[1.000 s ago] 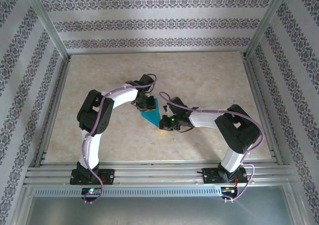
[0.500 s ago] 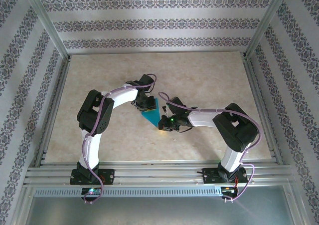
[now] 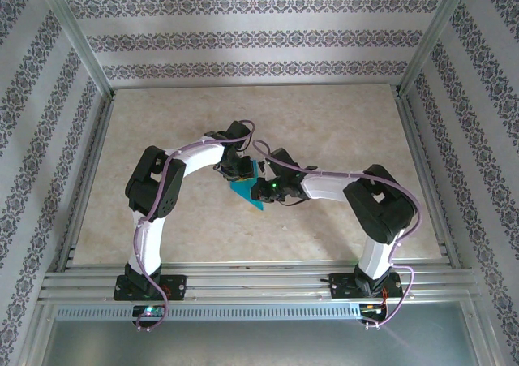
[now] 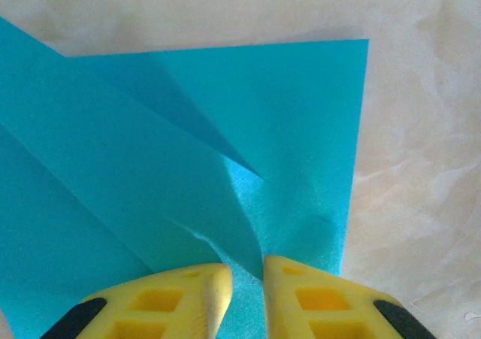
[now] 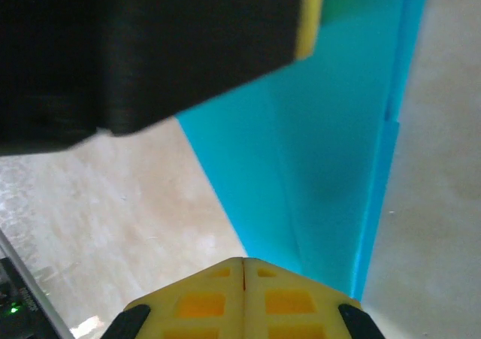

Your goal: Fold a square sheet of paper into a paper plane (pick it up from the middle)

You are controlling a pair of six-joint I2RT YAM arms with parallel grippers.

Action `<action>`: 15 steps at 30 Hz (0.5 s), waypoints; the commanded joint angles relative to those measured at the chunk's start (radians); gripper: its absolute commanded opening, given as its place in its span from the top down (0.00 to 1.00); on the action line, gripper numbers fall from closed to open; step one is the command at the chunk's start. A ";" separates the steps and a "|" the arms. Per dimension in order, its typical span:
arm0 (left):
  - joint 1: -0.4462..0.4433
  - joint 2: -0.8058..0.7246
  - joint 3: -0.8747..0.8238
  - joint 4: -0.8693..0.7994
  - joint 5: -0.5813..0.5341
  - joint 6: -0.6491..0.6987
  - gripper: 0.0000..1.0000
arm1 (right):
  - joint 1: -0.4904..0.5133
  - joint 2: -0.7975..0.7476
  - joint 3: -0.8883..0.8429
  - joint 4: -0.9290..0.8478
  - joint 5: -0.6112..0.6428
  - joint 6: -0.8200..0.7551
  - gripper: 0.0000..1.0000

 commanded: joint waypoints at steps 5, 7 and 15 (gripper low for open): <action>0.005 0.155 -0.099 -0.169 -0.186 -0.006 0.75 | -0.010 0.013 -0.040 -0.042 -0.019 0.028 0.95; 0.006 0.156 -0.101 -0.169 -0.189 -0.008 0.75 | -0.009 -0.003 -0.064 -0.053 -0.027 0.034 0.95; 0.006 0.163 -0.097 -0.169 -0.190 -0.009 0.75 | -0.010 -0.069 -0.140 -0.088 -0.047 0.049 0.95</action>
